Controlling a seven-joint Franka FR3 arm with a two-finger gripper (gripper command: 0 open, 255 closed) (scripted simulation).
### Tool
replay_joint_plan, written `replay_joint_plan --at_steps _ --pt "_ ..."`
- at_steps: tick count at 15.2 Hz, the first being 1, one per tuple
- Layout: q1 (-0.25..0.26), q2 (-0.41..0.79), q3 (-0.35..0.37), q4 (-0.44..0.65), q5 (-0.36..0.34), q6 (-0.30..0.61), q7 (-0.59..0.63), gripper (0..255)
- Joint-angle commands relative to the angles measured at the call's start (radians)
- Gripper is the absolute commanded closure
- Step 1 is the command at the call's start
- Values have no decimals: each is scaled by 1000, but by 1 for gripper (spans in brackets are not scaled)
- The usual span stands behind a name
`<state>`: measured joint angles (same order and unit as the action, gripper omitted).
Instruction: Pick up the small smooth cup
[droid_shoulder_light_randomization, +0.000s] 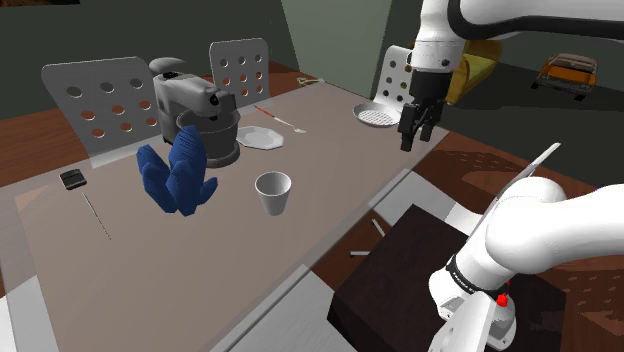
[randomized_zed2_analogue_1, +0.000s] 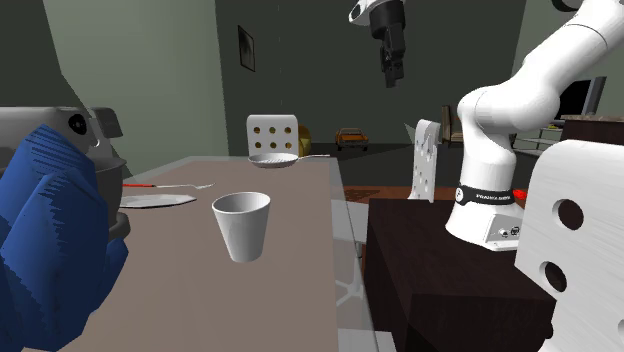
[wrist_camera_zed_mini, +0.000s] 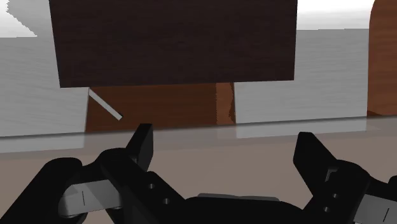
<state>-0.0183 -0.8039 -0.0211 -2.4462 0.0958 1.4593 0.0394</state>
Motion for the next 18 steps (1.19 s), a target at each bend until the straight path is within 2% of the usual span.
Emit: replay_joint_plan --at_steps 1,9,18 --pt "0 0 0 0 0 0 0 0" --pt "29 242 24 -8 48 282 -19 0" --pt "62 568 49 94 100 540 -49 0"
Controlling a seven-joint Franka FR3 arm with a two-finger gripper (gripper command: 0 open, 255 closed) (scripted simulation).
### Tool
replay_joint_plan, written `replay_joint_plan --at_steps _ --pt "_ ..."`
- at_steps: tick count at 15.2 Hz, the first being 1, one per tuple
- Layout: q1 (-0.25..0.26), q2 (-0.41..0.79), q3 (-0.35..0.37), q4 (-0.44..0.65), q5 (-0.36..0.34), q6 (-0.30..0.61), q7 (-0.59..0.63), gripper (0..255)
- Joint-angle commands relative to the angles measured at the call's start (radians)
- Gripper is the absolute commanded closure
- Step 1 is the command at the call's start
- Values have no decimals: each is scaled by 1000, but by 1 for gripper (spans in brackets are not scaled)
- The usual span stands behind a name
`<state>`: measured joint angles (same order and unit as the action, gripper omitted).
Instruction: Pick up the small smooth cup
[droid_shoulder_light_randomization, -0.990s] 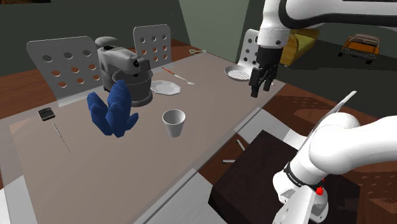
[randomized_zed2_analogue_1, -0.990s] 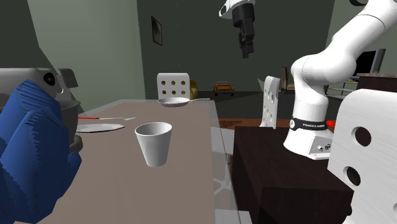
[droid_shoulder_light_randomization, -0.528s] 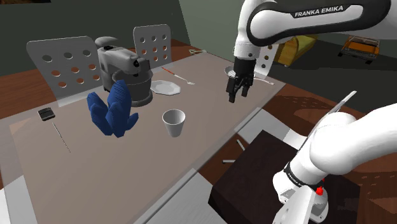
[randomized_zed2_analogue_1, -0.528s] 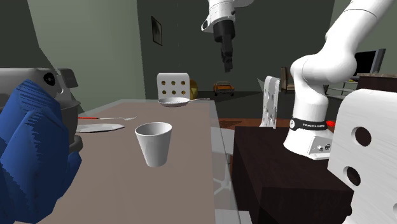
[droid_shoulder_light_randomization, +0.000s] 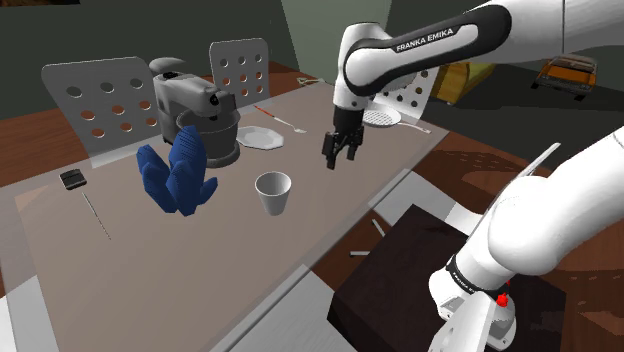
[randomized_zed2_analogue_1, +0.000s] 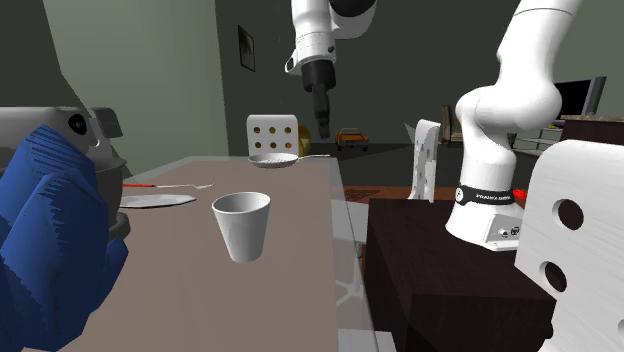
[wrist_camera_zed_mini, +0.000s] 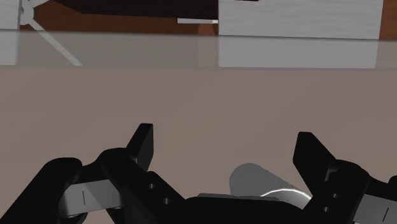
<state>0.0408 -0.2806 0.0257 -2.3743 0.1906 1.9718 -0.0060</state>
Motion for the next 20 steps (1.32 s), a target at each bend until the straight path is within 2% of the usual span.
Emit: replay_joint_plan --at_steps 1,8,15,20 --pt "6 82 5 41 10 50 -7 0" --pt "27 345 23 205 40 177 -29 0" --pt "43 595 39 420 53 241 -38 0" --pt "43 635 41 404 60 295 -51 0"
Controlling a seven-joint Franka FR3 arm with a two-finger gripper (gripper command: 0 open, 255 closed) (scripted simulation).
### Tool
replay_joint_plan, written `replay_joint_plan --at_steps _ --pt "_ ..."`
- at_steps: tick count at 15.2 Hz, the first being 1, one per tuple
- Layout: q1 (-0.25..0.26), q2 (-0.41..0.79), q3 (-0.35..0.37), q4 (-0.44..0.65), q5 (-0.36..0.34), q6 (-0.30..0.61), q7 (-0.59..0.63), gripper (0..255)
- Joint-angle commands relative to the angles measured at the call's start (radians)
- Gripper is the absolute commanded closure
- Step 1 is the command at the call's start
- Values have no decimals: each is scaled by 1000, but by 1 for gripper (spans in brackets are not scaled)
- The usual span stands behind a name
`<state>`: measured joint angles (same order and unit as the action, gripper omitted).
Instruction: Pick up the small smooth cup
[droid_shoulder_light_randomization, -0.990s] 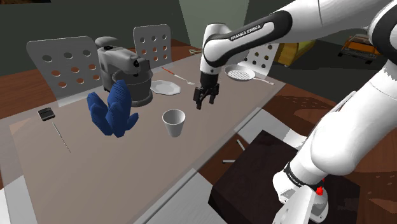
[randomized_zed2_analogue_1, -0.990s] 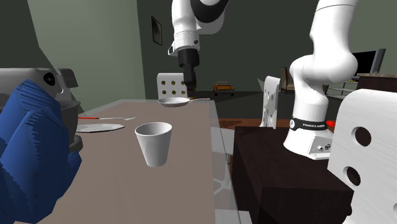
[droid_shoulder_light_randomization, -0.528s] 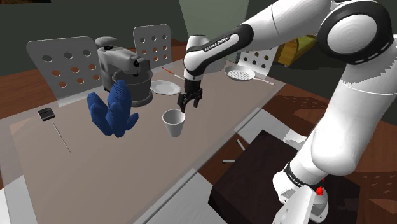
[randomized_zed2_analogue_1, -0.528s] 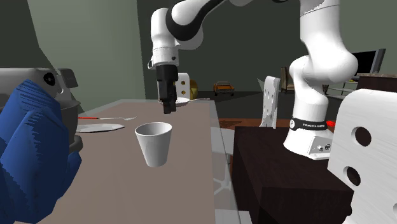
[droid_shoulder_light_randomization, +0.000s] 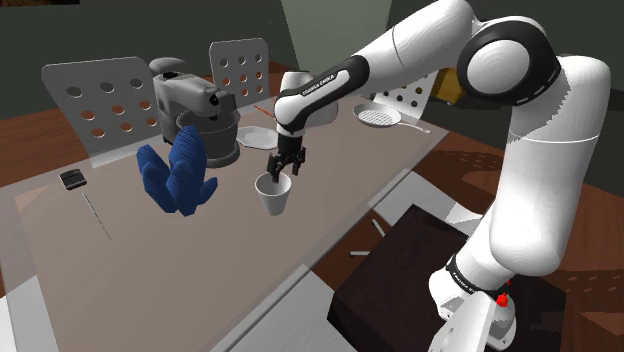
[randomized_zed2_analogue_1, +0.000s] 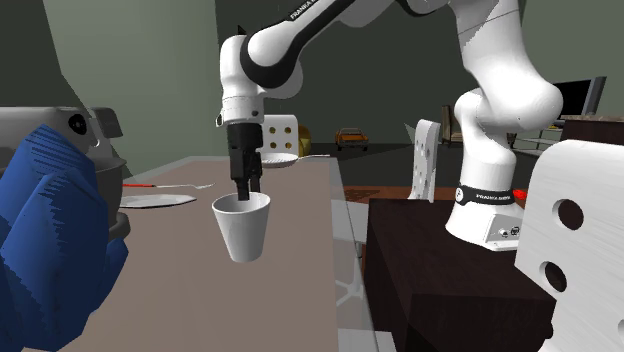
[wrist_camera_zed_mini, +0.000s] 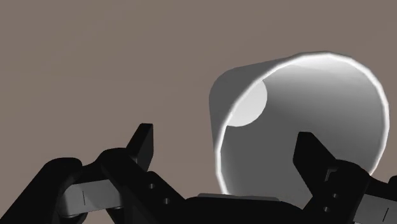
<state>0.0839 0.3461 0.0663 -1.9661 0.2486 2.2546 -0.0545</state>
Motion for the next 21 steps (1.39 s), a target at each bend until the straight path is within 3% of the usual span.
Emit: replay_joint_plan --at_steps 1,4,5,14,21 --pt "0 17 1 -6 3 23 -6 0" --pt "0 30 2 -10 5 40 -10 0" --pt "0 29 2 -11 6 40 -10 255" --pt "0 30 2 -10 5 40 -10 255" --pt "0 -27 -1 9 -4 -35 9 255"
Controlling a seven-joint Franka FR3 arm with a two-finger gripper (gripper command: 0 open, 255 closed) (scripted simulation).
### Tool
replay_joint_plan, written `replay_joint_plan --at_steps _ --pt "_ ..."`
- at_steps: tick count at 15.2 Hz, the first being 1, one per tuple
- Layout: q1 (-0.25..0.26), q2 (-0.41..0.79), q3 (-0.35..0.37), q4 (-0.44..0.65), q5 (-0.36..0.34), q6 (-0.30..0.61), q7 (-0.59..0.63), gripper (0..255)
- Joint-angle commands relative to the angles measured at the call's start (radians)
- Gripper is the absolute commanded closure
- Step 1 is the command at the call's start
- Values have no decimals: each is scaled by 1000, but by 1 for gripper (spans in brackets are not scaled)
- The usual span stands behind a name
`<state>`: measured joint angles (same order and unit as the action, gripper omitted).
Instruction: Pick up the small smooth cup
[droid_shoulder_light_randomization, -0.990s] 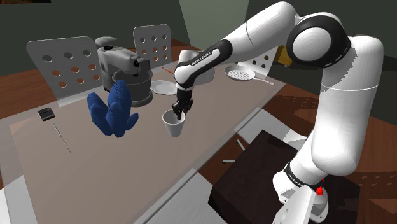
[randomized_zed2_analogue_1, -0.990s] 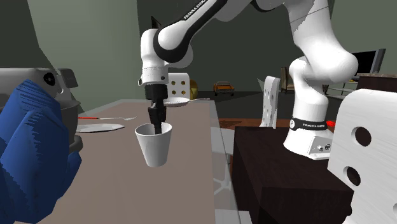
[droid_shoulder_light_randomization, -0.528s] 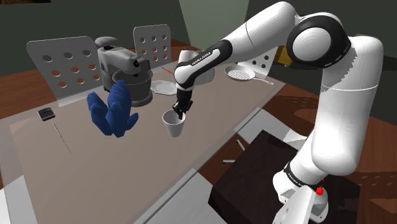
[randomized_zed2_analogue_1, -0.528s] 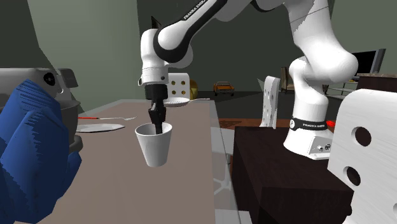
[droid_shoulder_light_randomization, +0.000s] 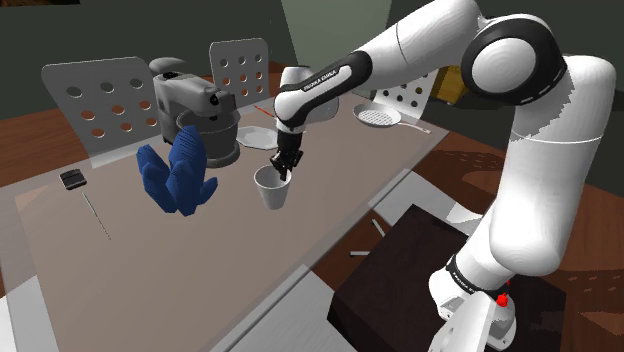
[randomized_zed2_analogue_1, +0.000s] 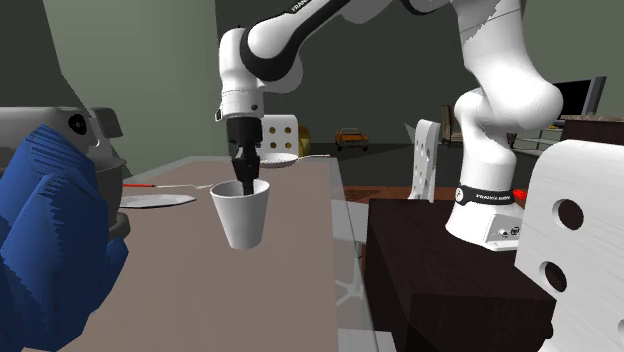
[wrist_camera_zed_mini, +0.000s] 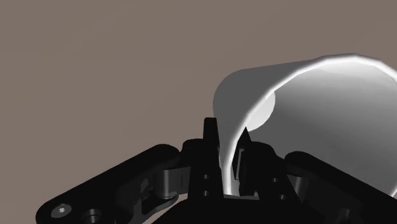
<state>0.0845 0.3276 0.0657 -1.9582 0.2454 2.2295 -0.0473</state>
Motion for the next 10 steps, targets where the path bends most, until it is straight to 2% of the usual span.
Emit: replay_joint_plan --at_steps 1,10 --pt "-1 -16 -1 5 -2 -21 4 255" --pt "-2 -66 -3 37 -11 -102 23 255"
